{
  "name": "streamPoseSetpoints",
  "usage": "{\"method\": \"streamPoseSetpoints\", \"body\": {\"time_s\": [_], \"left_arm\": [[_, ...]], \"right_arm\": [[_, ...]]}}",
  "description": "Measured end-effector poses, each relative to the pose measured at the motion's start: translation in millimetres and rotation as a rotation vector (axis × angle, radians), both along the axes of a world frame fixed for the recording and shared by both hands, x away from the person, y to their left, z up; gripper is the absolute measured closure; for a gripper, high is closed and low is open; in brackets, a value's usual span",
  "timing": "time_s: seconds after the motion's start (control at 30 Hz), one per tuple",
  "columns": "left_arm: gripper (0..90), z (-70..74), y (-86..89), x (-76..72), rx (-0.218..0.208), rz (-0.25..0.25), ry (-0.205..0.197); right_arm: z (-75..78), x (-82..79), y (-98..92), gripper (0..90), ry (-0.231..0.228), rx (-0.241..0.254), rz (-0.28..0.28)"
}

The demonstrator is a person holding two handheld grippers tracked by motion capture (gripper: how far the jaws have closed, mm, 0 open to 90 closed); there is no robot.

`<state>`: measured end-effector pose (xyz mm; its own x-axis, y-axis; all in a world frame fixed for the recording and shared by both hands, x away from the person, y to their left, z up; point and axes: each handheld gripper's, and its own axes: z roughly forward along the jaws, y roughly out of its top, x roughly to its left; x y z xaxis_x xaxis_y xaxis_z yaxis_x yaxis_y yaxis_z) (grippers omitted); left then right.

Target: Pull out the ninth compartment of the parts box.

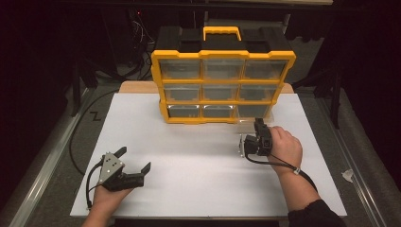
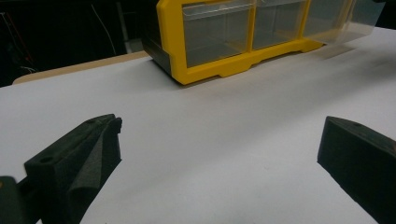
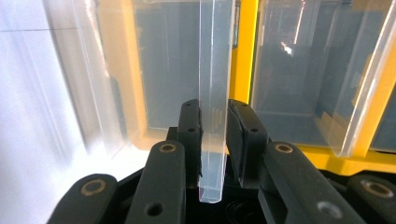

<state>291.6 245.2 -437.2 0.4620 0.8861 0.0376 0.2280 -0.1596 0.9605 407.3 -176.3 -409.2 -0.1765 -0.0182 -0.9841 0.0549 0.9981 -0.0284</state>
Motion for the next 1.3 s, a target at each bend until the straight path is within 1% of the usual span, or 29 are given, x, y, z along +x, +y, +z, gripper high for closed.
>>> {"method": "streamPoseSetpoints", "body": {"time_s": [0.07, 0.1, 0.13, 0.2, 0.27, 0.3, 0.4, 0.53, 0.57, 0.7, 0.73, 0.77, 0.83, 0.87, 1.03, 1.17, 1.2, 1.27, 1.3], "left_arm": [[0.2, 0.0, -0.1, 0.0, -0.002, 0.001, -0.001], [0.2, 0.1, -0.1, -0.1, 0.0, 0.0, -0.001], [0.2, 0.0, -0.2, 0.0, -0.001, -0.001, -0.002], [0.2, 0.0, -0.3, 0.1, 0.0, -0.002, -0.002], [0.2, 0.1, -0.4, 0.1, 0.002, -0.003, -0.001], [0.2, 0.1, -0.5, 0.1, 0.002, -0.003, -0.002], [0.2, 0.2, -0.8, 0.1, 0.002, -0.004, -0.003], [0.2, 0.3, -1.0, 0.0, 0.001, -0.005, -0.004], [0.2, 0.3, -1.1, 0.0, 0.001, -0.004, -0.004], [0.2, 0.3, -0.8, 0.1, 0.002, -0.004, -0.003], [0.2, 0.3, -0.8, 0.1, 0.002, -0.004, -0.003], [0.2, 0.2, -0.9, 0.2, 0.003, -0.005, -0.003], [0.2, 0.1, -1.1, 0.4, 0.003, -0.006, -0.004], [0.2, 0.0, -1.3, 0.4, 0.003, -0.007, -0.004], [0.2, 0.0, -1.4, 0.4, 0.004, -0.008, -0.004], [0.2, -0.1, -1.5, 0.5, 0.005, -0.009, -0.003], [0.2, -0.1, -1.6, 0.4, 0.005, -0.01, -0.003], [0.2, -0.2, -1.6, 0.5, 0.004, -0.009, -0.002], [0.2, -0.2, -1.6, 0.5, 0.004, -0.009, -0.002]], "right_arm": [[0.0, -1.3, -0.3, 77.9, -0.002, 0.002, 0.0], [0.4, -3.9, -0.8, 78.0, 0.004, 0.002, -0.002], [0.4, -7.2, -1.4, 78.0, 0.001, 0.002, 0.003], [0.3, -8.2, -1.3, 78.0, 0.001, 0.006, 0.0], [1.3, -11.9, -2.0, 78.1, 0.004, -0.001, 0.006], [1.1, -13.8, -2.4, 78.1, -0.003, -0.001, 0.012], [1.3, -18.6, -3.4, 78.1, -0.006, -0.007, 0.014], [0.1, -20.2, -3.7, 78.0, -0.008, -0.003, 0.014], [-0.5, -20.4, -3.8, 78.0, -0.015, 0.0, 0.019], [-3.1, -22.5, -3.0, 77.6, -0.006, 0.003, 0.017], [-5.0, -23.3, -2.9, 77.6, -0.018, 0.002, 0.02], [-5.2, -23.8, -2.7, 77.5, -0.005, 0.003, 0.019], [-7.1, -25.1, -2.9, 77.6, -0.007, 0.011, 0.017], [-6.7, -24.9, -3.1, 77.6, -0.009, 0.005, 0.022], [-8.5, -25.3, -2.5, 77.4, -0.019, 0.018, 0.016], [-8.9, -25.5, -2.6, 77.0, -0.022, 0.018, 0.014], [-8.6, -24.6, -2.8, 71.9, -0.012, 0.023, 0.015], [-9.5, -24.9, -3.0, 66.3, 0.004, 0.031, 0.013], [-9.5, -24.9, -3.0, 66.3, 0.004, 0.031, 0.013]]}}
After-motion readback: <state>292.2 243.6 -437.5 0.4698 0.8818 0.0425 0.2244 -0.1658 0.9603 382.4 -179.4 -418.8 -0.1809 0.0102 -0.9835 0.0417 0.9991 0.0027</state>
